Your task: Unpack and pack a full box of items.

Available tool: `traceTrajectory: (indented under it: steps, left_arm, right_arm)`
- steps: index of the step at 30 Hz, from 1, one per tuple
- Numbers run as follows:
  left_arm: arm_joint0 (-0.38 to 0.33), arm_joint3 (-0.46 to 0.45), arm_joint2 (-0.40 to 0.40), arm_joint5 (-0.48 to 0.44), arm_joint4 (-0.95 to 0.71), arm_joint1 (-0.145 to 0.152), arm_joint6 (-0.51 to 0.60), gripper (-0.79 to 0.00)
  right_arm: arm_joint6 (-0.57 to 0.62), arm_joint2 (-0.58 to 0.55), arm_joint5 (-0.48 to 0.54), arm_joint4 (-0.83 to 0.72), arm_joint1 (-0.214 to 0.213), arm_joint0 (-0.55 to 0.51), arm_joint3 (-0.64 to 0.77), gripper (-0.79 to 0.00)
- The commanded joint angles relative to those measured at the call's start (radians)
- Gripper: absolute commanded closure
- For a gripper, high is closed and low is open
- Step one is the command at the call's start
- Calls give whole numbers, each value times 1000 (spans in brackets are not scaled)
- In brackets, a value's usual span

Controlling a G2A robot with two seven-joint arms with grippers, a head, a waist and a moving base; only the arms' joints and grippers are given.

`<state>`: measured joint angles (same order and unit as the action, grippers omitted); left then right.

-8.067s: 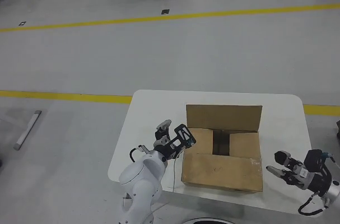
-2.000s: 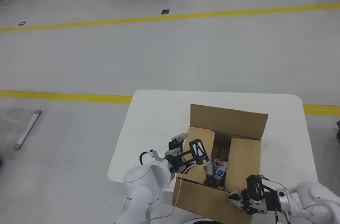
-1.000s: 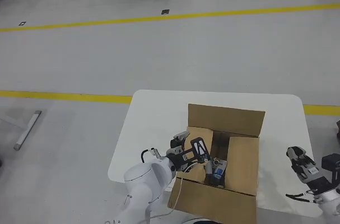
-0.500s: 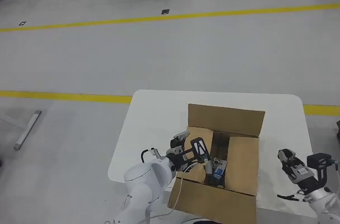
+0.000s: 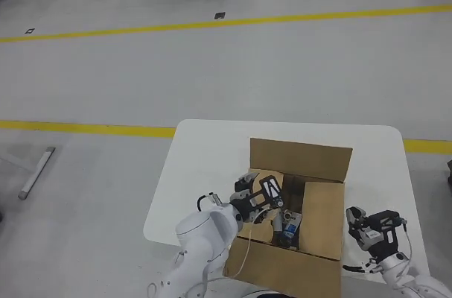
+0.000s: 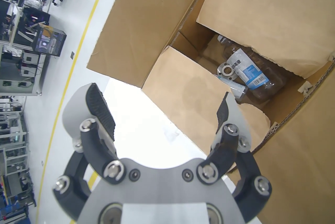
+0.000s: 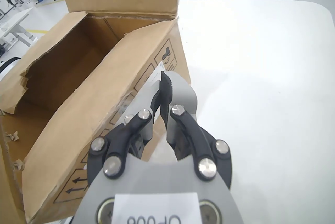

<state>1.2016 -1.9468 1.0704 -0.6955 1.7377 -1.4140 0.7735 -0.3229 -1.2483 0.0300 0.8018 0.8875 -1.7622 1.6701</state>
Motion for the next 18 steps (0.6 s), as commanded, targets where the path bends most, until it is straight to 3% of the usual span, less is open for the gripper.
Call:
traceTrajectory:
  steps: [1,8,18]
  left_arm:
    - [-22,49,-6,12,-89,-6,3,-785]
    - [-22,49,-6,12,-89,-6,3,-785]
    - [-16,57,-13,15,-83,-5,-6,-785]
  right_arm:
    - [-17,13,6,30,5,9,-6,0]
    - [-79,-4,7,52,15,0,-28,0]
    - [-56,-46,41,23,26,-17,-20,0]
